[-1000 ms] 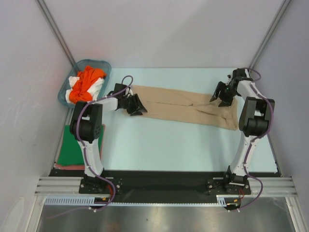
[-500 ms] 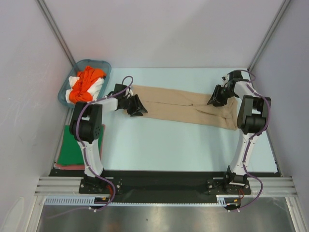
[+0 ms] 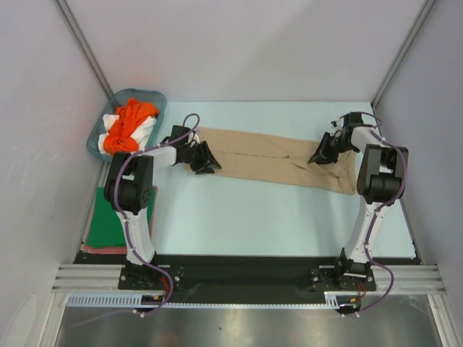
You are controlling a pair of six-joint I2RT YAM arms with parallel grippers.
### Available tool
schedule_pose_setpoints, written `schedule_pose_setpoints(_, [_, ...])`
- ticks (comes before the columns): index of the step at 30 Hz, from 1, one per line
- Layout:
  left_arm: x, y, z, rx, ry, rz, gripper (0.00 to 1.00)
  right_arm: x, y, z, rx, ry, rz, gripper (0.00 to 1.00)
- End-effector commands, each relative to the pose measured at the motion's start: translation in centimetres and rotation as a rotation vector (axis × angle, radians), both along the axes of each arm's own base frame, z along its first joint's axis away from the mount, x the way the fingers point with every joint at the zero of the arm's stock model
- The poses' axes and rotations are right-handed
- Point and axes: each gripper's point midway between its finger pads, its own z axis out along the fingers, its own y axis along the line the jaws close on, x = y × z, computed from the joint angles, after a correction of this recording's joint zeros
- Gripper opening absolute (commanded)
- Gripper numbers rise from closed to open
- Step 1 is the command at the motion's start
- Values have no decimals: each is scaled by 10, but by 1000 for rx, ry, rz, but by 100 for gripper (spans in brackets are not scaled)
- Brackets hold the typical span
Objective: Fold and stack the t-shirts
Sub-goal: Fold the tshirt
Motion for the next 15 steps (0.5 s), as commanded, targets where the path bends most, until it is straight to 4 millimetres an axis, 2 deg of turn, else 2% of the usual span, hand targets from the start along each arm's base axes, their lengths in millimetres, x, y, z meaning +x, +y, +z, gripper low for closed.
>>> schedule_pose_setpoints(1, [1,-7,22,-32,-59,-29,47,-10,9,29,54,-35,-8,15])
schedule_pose_setpoints(4, [1,-7,22,-32,-61,-28,48,-18,14,39,66,-48,-2,18])
schedule_pose_setpoints(6, [1,-7,23,-33,-62,-26,47,-26,17,38,71,-42,2,18])
schedule_pose_setpoints(10, [0,-7,21,-32,-58,-22,47,-37,29,38,101,-34,40,31])
schedule_pose_setpoints(15, [-1,-6,21,-31,-60,-18,48,-50,44,37,170,-4,57,33])
